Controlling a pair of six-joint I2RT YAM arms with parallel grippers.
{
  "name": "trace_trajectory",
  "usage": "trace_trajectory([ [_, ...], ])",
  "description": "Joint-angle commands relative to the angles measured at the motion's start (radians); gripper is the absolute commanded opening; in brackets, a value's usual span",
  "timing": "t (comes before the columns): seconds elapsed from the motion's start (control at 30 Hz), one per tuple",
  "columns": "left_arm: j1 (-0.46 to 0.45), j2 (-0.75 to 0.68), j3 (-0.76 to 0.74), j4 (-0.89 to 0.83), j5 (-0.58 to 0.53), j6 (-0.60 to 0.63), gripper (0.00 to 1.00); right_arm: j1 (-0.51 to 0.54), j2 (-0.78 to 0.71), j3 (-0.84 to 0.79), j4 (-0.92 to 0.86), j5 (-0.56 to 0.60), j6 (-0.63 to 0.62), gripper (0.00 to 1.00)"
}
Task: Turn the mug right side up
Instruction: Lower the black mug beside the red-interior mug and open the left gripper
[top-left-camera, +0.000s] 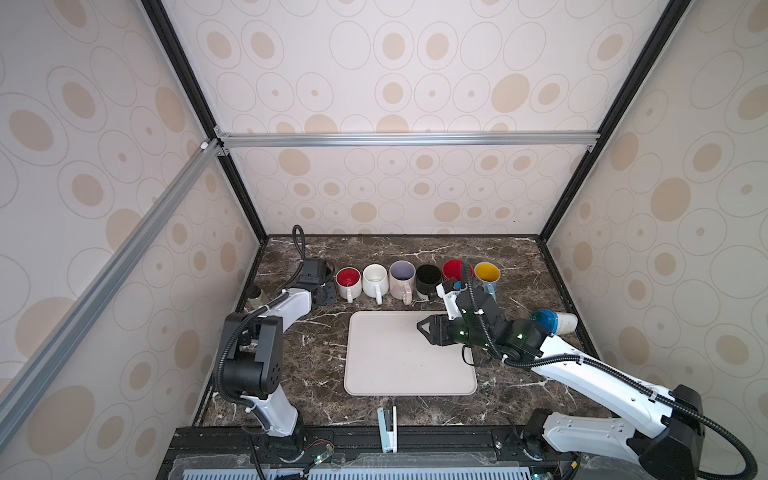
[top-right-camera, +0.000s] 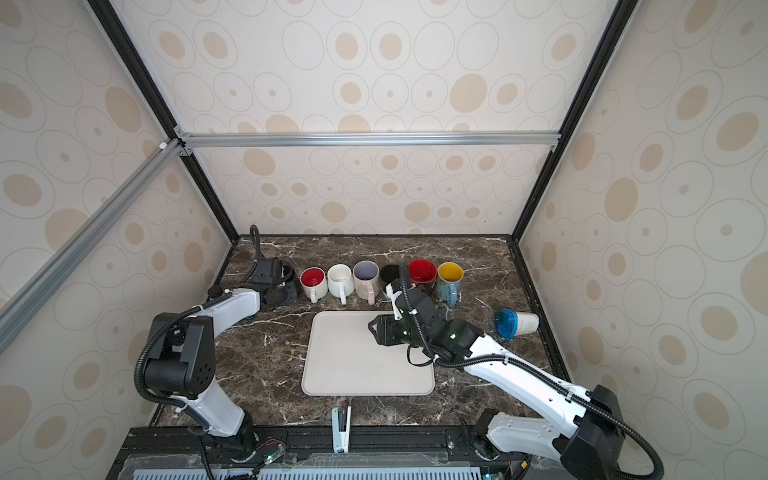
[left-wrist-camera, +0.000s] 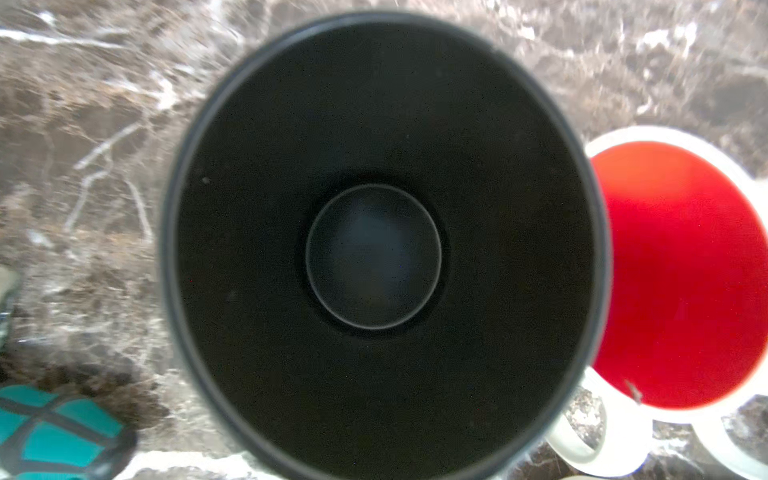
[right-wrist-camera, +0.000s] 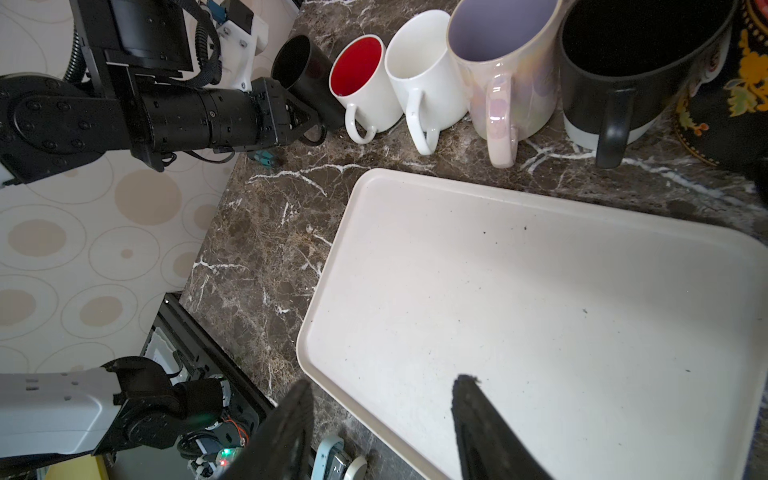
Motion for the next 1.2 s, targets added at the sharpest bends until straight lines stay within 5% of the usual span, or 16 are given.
trace_trajectory([
  [0.0, -0.022, 0.0, 0.044, 0.044, -0.048, 0.011, 0.0, -0.008, -0.003, -0.017, 0.003, 0.01, -0.011, 0.56],
  [0.33, -0.04, -0.004, 0.035, 0.035, -0.065, 0.009, 0.0, -0.008, -0.033, -0.039, 0.005, 0.014, -0.001, 0.56],
  [0.63, -0.041, -0.008, 0.028, 0.036, -0.077, 0.014, 0.35, -0.007, -0.039, -0.051, 0.012, 0.02, 0.007, 0.56],
  [0.87, -0.043, -0.041, 0.027, 0.032, -0.091, -0.001, 0.71, -0.007, -0.046, -0.033, -0.013, 0.024, -0.001, 0.56],
  [1.0, -0.048, -0.091, 0.036, 0.0, -0.144, -0.016, 1.0, -0.007, -0.055, -0.027, -0.027, 0.038, -0.006, 0.56],
  [1.17, -0.068, -0.17, 0.055, -0.054, -0.2, -0.032, 1.0, -0.007, -0.067, -0.01, -0.056, 0.054, -0.02, 0.56],
])
